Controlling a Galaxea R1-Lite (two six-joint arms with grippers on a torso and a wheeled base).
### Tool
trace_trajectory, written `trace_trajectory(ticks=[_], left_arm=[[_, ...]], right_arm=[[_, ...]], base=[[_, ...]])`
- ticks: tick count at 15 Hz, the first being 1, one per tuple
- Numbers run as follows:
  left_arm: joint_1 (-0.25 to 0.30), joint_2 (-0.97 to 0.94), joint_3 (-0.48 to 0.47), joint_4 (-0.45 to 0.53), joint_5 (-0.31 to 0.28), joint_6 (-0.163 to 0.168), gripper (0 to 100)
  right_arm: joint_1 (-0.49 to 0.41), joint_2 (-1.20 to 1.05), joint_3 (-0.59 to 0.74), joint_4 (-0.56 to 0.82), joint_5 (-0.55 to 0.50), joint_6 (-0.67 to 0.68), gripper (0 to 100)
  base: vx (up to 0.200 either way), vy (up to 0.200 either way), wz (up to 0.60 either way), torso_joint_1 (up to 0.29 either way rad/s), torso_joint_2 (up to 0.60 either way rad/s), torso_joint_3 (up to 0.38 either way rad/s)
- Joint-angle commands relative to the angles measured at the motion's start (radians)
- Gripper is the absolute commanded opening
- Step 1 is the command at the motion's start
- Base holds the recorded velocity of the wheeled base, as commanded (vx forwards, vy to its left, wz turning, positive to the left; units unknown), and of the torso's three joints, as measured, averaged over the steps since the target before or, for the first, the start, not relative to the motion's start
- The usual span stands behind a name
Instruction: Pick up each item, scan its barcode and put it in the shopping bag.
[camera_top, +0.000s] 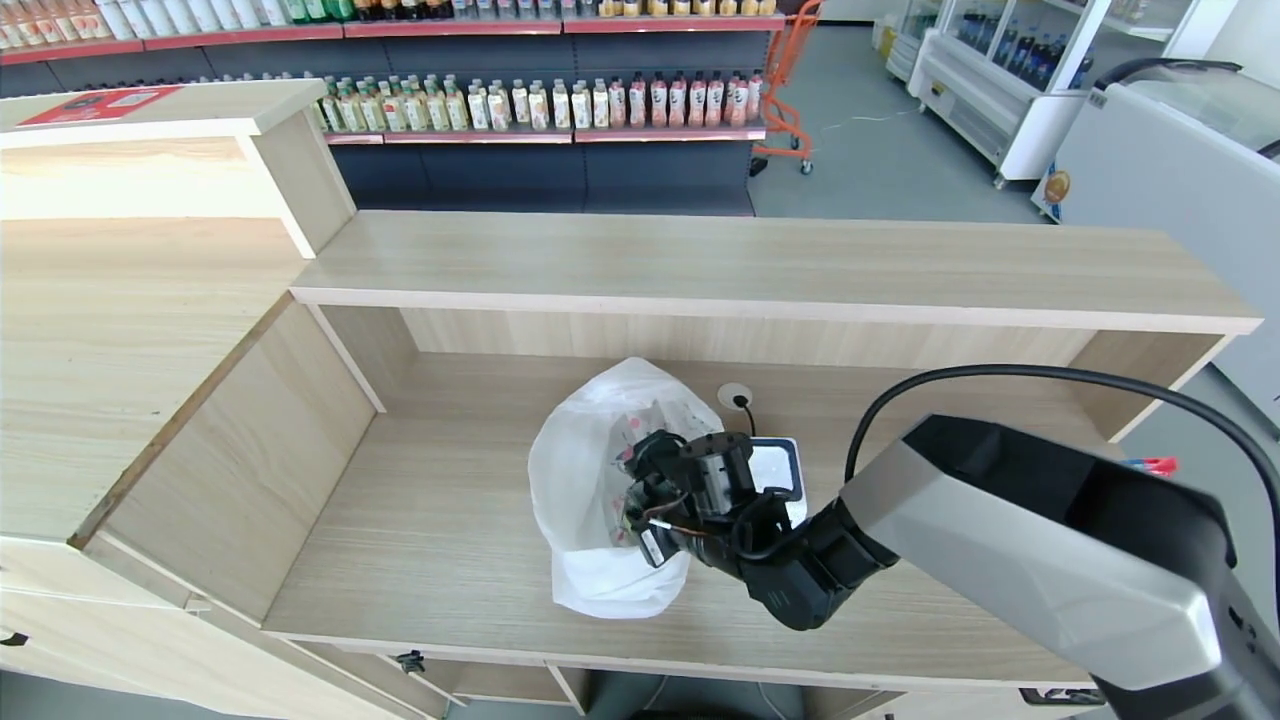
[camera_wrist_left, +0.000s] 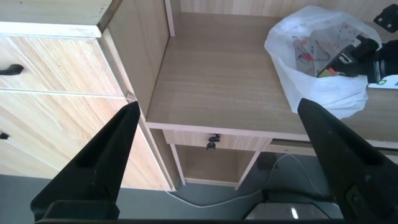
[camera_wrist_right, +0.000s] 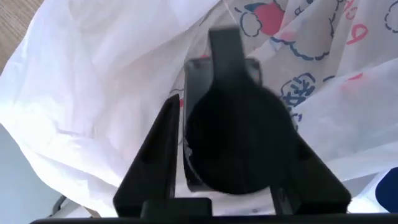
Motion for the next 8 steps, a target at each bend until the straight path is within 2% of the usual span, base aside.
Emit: trace_trajectory(ticks=[1,4,5,6,7,8], left_arm=[[0.000,0.000,0.000,0.000,0.000,0.000,100],[0.000,0.000,0.000,0.000,0.000,0.000,100],[0.000,0.000,0.000,0.000,0.000,0.000,100],[0.000,0.000,0.000,0.000,0.000,0.000,100],[0.000,0.000,0.000,0.000,0.000,0.000,100],[0.000,0.000,0.000,0.000,0.000,0.000,100]], right_arm=[[0.000,0.018,-0.004,-0.016,0.004,0.009,100],[0.000,-0.018,-0.008,-0.018,0.010,0.108,100],[-0.003,-0.058,-0.008,-0.012,0.011,0.234,100],[-0.012,-0.085,-0.001,-0.012,0.013,0.302,100],[-0.026,-0.173,0.025,0.022,0.048,0.454,100],[-0.040,-0.251,0.051,0.088,0.080,0.527,100]], base=[[0.000,0.000,0.00,0.000,0.00,0.000],[0.000,0.000,0.00,0.000,0.00,0.000],[0.000,0.000,0.00,0.000,0.00,0.000],[0.000,0.000,0.00,0.000,0.00,0.000],[0.000,0.000,0.00,0.000,0.00,0.000],[0.000,0.000,0.00,0.000,0.00,0.000]])
